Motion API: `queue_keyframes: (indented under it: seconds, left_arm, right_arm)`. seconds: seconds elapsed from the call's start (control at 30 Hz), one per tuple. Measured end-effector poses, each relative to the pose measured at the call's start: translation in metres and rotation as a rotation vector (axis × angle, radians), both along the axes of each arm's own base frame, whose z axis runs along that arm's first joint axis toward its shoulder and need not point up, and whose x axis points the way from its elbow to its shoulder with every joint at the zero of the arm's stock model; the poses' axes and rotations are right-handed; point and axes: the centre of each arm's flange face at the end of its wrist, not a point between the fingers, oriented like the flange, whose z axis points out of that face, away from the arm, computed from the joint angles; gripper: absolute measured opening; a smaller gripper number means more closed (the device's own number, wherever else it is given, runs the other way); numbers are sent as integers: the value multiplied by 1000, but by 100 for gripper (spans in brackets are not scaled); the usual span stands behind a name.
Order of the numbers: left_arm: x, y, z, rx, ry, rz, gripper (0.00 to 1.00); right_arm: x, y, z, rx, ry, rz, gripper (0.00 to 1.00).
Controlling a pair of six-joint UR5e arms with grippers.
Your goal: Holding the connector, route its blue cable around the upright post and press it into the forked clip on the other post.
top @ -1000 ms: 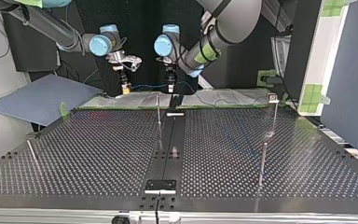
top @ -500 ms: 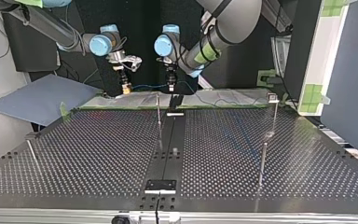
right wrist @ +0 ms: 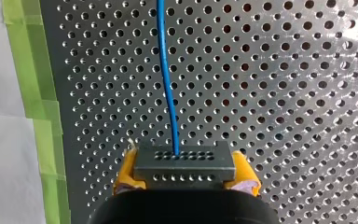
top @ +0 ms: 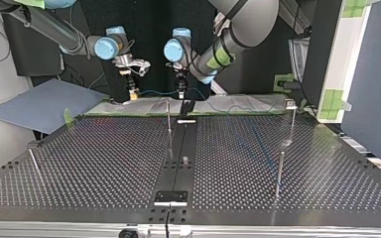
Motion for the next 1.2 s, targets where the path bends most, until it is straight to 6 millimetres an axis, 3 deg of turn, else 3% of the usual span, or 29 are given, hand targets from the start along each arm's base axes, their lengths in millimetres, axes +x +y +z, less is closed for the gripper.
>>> queue_keyframes:
  seconds: [0.43,1.2]
  left_arm:
    - [10,-3,5,-10,10,-20,3]
    - [5,-9,4,-10,13,-42,3]
  right_arm:
    - [-9,-7,-1,6,-9,-20,0]
    - [-19,-14,-2,13,-18,-45,0]
